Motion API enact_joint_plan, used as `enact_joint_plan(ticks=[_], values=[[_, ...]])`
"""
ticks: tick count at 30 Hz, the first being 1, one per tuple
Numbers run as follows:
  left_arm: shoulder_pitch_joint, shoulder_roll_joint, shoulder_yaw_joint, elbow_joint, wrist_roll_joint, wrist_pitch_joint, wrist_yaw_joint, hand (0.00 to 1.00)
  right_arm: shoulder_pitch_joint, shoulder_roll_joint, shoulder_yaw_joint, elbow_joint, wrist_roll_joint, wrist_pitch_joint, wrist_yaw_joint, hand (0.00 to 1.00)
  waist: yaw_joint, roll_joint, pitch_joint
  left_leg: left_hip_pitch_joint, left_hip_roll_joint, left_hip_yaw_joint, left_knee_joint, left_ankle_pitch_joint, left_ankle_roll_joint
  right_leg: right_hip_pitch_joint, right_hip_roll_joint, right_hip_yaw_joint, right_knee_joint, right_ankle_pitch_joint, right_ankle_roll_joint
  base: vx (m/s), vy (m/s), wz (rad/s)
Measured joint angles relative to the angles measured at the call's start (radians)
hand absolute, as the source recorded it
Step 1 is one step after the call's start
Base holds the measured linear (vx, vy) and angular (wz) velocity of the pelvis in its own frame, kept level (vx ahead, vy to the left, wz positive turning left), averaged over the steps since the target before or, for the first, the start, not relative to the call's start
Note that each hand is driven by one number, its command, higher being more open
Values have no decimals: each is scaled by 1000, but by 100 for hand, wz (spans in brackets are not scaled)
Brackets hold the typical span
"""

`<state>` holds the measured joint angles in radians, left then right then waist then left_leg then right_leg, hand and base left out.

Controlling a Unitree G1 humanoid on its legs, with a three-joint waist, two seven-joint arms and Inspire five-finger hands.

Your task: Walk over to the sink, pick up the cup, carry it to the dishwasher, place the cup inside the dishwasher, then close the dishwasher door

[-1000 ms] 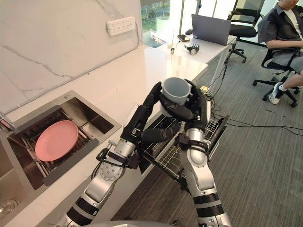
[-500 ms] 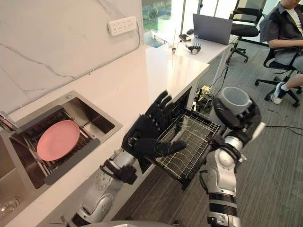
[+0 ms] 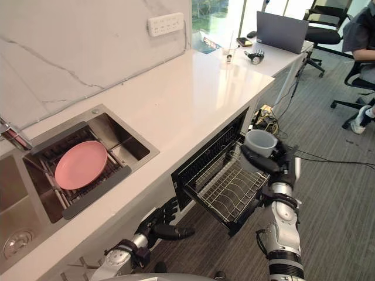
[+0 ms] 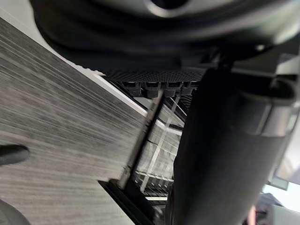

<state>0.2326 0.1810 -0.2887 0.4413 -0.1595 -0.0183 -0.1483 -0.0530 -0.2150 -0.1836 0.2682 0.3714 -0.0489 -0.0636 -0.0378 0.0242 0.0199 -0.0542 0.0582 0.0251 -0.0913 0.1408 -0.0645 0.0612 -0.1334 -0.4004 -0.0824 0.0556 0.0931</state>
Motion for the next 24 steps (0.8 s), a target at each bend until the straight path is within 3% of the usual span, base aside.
enact_joint_plan(ticks=[6,10,15,21,24], values=[[12,11,116,167,82,-20,88,100,-70,-31,36,173,-50,49,42,0,15,3,53,-3,-14,-23,0,4,2,11,-14,-29,10,-4,9,-40,21,16],[26,3,179,244,80,-23,120,100,-113,-86,35,296,-129,74,38,0,28,19,78,-31,-33,-59,0,14,6,13,-30,-83,14,-7,18,-4,39,38],[32,-1,221,286,78,-31,83,100,-208,-145,35,428,-201,92,20,0,53,58,134,-53,-57,-92,0,26,6,14,-55,-129,37,-15,33,2,47,31],[29,-24,223,308,-53,-46,27,100,-316,-200,21,554,-244,103,-4,0,74,98,220,-74,-83,-88,4,38,5,0,-101,-169,102,-38,56,-10,65,27],[24,-47,244,309,-79,-60,5,100,-382,-248,8,592,-258,104,-3,0,73,126,263,-114,-77,-35,5,50,-1,-46,-122,-182,147,-50,59,-73,66,21]])
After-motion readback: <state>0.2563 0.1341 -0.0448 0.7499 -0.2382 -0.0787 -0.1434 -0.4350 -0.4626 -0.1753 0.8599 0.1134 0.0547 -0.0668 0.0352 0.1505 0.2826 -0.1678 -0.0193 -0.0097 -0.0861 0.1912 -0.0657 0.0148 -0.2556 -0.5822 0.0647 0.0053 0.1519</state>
